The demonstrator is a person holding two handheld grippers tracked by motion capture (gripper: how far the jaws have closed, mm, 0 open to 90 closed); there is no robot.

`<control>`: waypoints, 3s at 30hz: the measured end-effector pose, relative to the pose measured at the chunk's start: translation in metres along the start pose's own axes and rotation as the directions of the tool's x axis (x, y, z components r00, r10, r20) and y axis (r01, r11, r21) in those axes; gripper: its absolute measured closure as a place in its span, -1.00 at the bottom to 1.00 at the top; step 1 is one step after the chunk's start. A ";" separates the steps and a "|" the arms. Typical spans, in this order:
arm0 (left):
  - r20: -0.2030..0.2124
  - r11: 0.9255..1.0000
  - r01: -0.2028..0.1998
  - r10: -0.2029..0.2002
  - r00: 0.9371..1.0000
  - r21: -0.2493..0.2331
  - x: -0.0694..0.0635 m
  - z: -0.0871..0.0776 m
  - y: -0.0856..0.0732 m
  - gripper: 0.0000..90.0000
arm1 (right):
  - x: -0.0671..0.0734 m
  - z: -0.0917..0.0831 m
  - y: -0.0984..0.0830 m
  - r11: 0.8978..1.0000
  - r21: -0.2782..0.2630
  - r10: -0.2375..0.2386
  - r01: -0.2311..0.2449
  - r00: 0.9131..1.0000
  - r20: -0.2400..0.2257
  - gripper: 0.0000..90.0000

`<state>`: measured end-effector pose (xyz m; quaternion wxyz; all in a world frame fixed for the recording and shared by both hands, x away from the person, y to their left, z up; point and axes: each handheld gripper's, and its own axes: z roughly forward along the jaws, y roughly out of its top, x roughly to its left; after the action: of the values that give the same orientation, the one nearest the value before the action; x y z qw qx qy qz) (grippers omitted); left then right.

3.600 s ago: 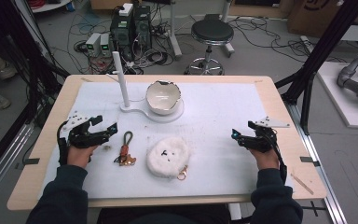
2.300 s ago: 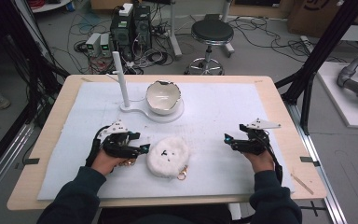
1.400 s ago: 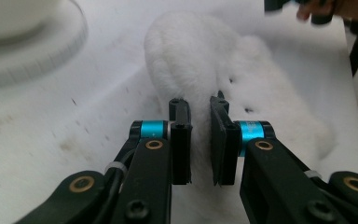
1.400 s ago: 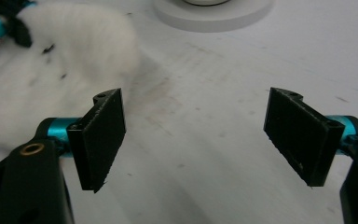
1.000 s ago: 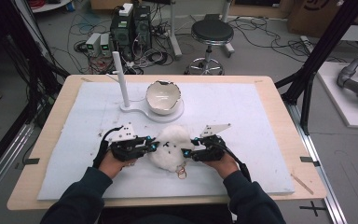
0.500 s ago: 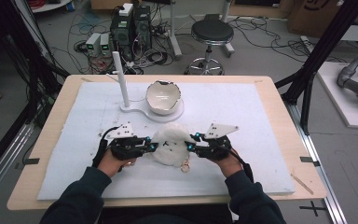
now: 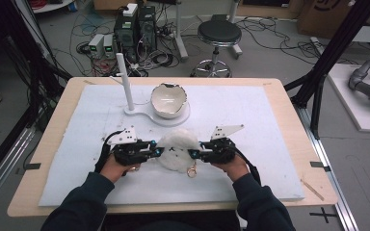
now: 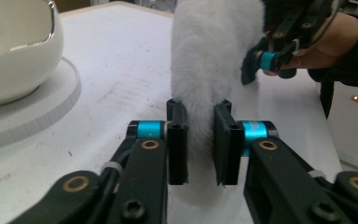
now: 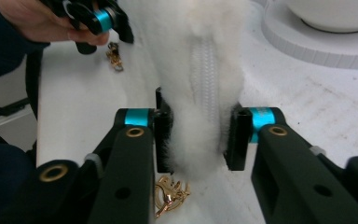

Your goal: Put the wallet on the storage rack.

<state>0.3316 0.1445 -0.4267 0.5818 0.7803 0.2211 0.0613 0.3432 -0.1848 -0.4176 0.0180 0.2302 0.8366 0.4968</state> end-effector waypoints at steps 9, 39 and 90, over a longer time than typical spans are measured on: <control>-0.144 0.984 0.174 -0.176 0.974 -0.022 0.018 -0.012 -0.003 0.02 | 0.003 -0.016 0.006 0.996 -0.066 -0.051 0.059 0.991 0.121 0.65; -0.444 0.958 0.214 -0.279 0.851 -0.191 0.070 -0.094 -0.018 -0.50 | -0.021 0.000 0.144 0.956 0.009 -0.283 0.294 0.913 0.293 0.66; -0.414 0.953 0.257 -0.301 0.859 -0.160 0.070 -0.088 -0.019 -0.50 | -0.073 0.063 0.168 0.818 0.355 -0.570 0.453 0.726 0.385 0.66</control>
<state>0.3583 0.2560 -0.4282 0.5588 0.6767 0.4523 0.1592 0.4865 -0.0952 -0.3223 0.3316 0.1036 0.8894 0.2970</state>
